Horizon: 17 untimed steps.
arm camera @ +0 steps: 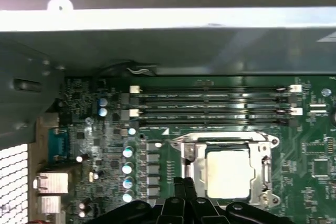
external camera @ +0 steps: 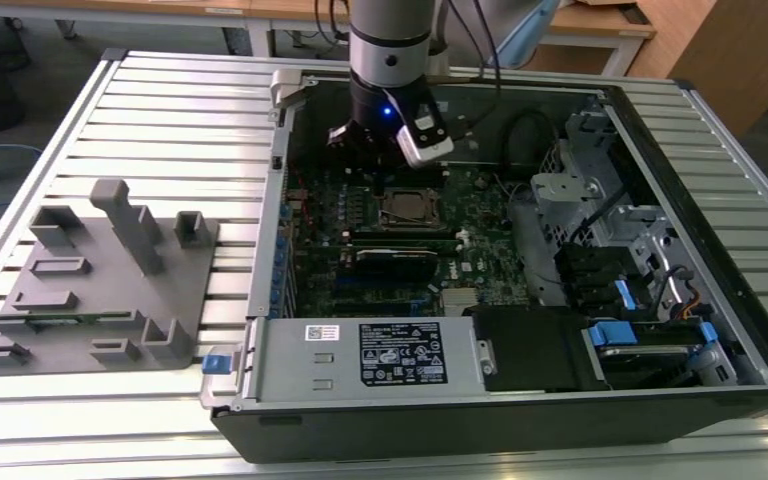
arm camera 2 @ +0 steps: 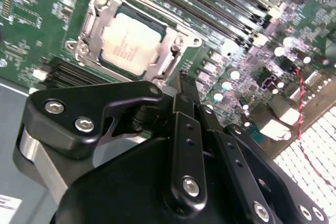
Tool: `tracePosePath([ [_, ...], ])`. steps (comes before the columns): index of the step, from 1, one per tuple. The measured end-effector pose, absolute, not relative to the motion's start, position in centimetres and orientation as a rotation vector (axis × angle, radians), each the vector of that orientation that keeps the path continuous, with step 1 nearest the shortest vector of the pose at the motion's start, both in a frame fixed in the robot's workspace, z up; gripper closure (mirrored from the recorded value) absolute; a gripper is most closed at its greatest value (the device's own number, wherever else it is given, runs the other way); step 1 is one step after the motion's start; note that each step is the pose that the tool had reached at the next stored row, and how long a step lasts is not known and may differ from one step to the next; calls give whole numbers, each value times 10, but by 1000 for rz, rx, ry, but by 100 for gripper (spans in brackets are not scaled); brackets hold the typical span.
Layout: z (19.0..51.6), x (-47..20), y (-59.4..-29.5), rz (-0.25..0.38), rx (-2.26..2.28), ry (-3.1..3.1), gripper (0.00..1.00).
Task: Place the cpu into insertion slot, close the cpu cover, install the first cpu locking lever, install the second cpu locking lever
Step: 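Install the first cpu locking lever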
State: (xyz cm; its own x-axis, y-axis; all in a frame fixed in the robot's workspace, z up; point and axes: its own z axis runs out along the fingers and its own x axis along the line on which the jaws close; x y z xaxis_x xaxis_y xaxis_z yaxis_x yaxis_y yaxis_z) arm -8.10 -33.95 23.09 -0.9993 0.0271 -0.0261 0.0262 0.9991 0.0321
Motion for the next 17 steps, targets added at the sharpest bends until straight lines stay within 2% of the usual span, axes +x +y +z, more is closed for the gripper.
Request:
tracePosePath([
  [17,231,-101,-338,49,41,3105,90],
])
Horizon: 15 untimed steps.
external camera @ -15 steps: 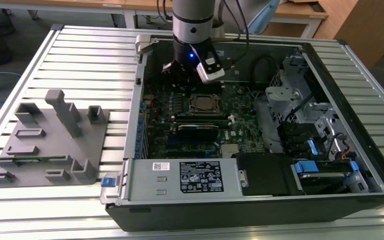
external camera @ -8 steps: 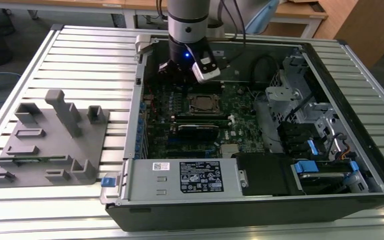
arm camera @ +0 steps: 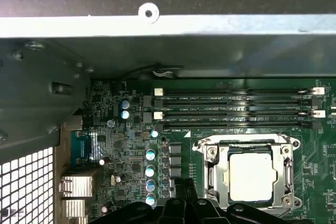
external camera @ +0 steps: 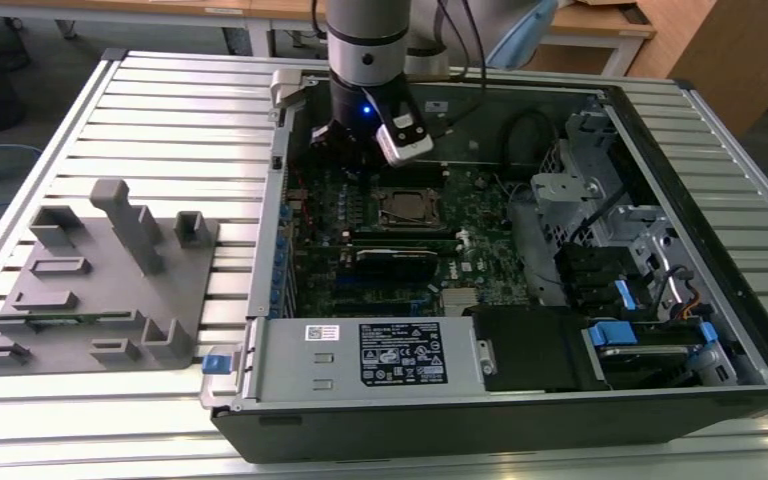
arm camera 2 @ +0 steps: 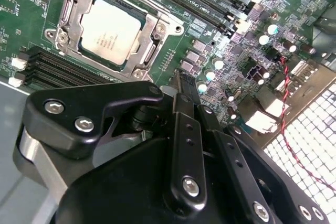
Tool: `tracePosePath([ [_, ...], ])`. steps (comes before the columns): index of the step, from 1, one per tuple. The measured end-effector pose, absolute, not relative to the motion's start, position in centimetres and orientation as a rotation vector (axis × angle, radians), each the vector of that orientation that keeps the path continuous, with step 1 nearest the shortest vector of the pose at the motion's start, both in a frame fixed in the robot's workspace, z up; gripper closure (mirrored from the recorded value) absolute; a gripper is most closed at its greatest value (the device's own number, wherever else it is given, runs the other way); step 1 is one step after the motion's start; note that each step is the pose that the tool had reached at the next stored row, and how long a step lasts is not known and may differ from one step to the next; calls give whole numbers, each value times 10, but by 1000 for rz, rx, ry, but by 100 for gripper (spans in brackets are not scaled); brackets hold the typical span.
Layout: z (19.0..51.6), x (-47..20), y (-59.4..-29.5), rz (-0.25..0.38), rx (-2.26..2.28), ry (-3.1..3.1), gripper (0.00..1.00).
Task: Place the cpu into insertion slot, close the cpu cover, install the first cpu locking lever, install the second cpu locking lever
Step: 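Install the first cpu locking lever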
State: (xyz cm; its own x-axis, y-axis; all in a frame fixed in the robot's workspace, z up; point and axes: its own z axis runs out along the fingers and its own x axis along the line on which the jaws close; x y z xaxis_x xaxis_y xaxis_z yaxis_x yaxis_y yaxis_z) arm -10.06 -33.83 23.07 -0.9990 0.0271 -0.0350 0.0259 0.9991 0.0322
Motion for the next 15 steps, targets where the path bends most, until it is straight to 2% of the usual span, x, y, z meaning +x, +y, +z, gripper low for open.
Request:
tracePosePath([
  [15,251,-101,-338,50,41,3105,90],
])
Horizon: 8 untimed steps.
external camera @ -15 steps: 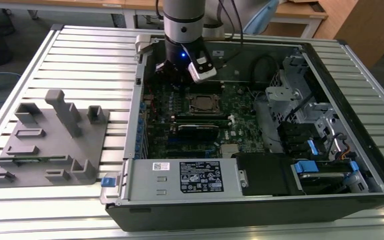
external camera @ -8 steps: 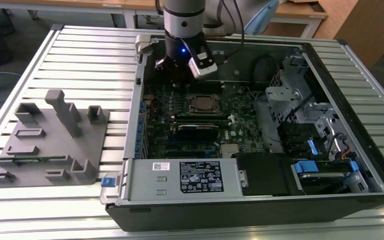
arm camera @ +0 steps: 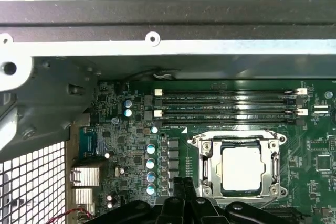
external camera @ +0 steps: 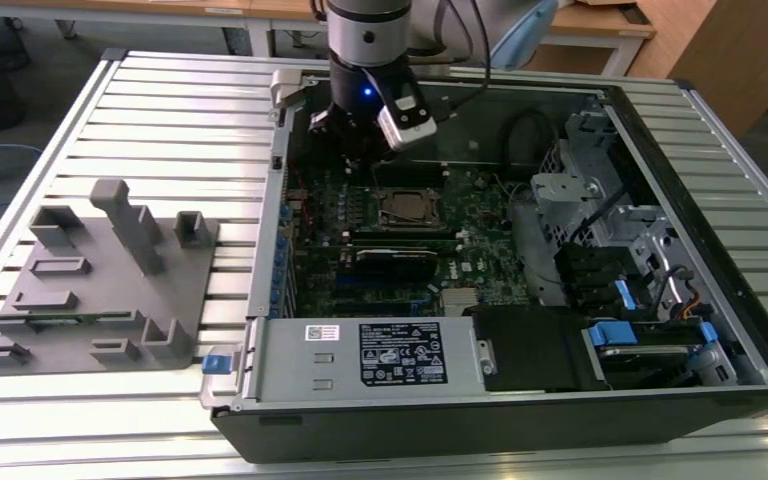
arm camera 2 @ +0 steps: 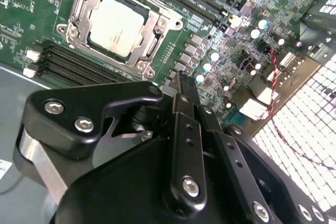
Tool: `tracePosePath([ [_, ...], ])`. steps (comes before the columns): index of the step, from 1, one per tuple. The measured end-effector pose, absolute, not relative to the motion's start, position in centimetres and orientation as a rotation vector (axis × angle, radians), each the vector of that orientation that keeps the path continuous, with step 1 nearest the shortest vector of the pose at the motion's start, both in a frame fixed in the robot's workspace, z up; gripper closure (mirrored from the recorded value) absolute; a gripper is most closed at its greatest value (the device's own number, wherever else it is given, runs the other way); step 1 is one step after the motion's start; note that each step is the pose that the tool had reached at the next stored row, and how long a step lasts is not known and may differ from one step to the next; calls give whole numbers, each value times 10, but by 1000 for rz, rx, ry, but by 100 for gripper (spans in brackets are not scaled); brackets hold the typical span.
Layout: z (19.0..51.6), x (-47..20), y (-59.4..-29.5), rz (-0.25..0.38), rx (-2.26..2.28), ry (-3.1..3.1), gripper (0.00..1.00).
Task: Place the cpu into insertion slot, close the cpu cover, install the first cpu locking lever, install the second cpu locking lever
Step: 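Install the first cpu locking lever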
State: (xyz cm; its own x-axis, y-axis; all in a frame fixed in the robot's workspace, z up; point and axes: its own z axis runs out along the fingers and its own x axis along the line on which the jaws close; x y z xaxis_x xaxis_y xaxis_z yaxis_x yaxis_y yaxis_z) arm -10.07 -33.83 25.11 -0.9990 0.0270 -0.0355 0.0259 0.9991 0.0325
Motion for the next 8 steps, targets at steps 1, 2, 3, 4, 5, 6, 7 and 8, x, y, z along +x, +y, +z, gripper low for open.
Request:
tracePosePath([
  [1,251,-101,-338,50,41,3104,90],
  [2,251,-102,-338,49,41,3104,90],
  [3,251,-104,-338,49,41,3103,90],
  [4,251,-105,-338,50,41,3102,90],
  [5,251,-107,-338,50,41,3101,90],
  [6,250,-108,-337,50,41,3101,90],
  [7,250,-108,-337,49,41,3100,90],
  [8,250,-109,-336,49,41,3100,90],
])
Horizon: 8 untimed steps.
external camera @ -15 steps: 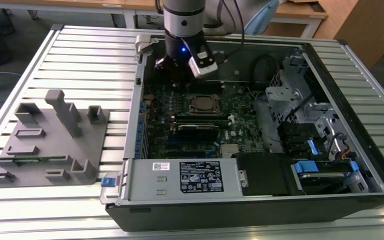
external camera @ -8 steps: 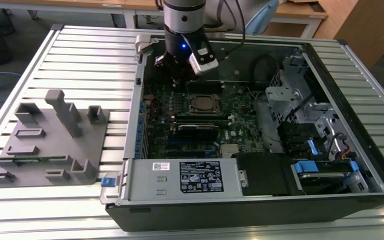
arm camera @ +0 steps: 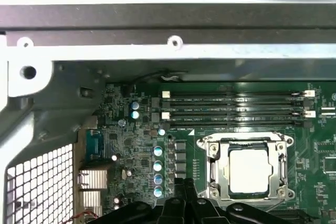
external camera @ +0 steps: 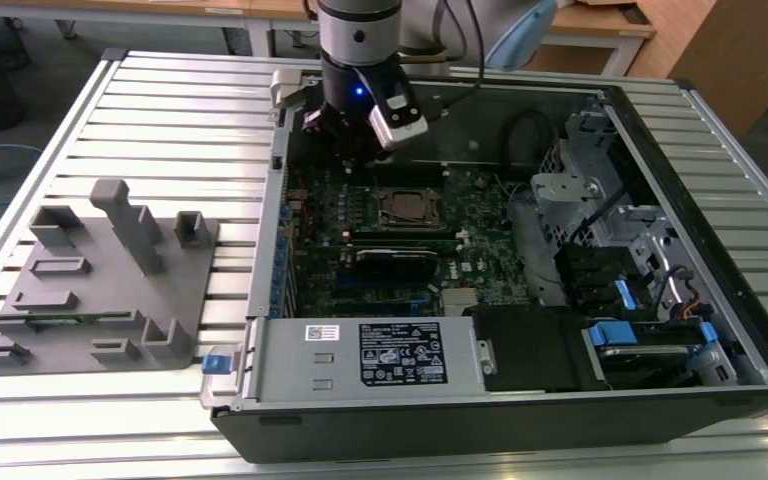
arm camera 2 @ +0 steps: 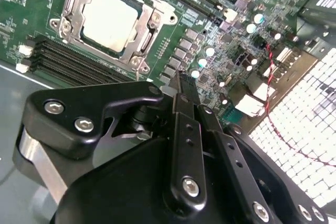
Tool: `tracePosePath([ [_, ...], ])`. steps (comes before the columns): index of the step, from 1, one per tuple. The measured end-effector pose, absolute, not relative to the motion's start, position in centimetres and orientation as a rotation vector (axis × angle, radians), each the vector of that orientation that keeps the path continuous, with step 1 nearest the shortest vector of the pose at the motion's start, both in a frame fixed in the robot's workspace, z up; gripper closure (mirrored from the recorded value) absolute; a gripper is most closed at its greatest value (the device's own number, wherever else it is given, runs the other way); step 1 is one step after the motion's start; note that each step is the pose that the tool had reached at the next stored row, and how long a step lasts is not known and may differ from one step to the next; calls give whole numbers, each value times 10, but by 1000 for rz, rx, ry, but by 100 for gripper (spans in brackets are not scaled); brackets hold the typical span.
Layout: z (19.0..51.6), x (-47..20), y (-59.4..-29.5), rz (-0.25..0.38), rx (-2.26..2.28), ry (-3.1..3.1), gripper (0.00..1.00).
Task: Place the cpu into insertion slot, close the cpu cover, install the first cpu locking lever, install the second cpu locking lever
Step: 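Install the first cpu locking lever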
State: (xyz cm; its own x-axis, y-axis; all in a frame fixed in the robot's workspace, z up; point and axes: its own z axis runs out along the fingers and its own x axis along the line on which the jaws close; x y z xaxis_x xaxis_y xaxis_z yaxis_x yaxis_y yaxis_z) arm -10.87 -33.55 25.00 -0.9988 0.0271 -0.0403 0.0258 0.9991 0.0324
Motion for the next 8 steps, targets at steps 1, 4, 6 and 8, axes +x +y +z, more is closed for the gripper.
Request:
tracePosePath([
  [1,250,-109,-333,49,41,3100,90],
  [4,249,-109,-325,50,41,3100,90],
  [6,248,-109,-319,49,41,3100,90],
  [8,248,-109,-313,49,41,3100,90],
])
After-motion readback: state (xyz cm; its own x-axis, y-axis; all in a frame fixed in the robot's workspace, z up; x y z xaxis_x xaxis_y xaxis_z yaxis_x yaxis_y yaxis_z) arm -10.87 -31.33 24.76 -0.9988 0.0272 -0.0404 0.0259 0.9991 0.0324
